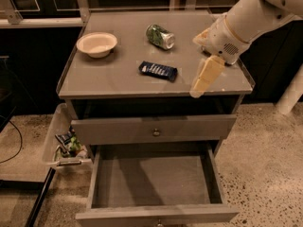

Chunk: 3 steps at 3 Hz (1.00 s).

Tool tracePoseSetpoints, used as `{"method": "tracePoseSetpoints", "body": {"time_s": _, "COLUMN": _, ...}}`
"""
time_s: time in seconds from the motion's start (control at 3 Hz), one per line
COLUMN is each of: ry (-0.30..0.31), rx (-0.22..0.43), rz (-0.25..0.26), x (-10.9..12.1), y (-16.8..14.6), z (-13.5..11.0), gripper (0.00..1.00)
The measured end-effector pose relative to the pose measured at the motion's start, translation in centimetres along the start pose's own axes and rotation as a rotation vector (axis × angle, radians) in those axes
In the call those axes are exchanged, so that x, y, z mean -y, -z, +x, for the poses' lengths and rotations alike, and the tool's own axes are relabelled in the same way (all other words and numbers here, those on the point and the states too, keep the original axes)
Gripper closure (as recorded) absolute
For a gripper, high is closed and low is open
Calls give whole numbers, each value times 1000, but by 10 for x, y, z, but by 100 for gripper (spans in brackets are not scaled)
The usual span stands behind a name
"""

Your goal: Place rxbar blueberry into middle drawer

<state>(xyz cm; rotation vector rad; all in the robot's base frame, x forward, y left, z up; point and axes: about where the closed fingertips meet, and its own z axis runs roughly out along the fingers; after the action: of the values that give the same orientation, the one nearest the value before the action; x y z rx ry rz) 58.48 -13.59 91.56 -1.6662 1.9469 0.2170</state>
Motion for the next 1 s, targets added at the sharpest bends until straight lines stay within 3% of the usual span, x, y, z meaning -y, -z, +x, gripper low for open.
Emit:
{"method": "tracePoseSetpoints", "body": {"time_s": 0.33, "ry": 9, "rx": 1, "rz": 4, "x": 0, "y": -6, "z": -4, "gripper": 0}}
{"method": "tracePoseSetpoints", "body": {"time_s": 1.0, "ry": 52, "rx": 187, "rz": 7, "x": 32, "y": -45, "z": -41, "gripper": 0}}
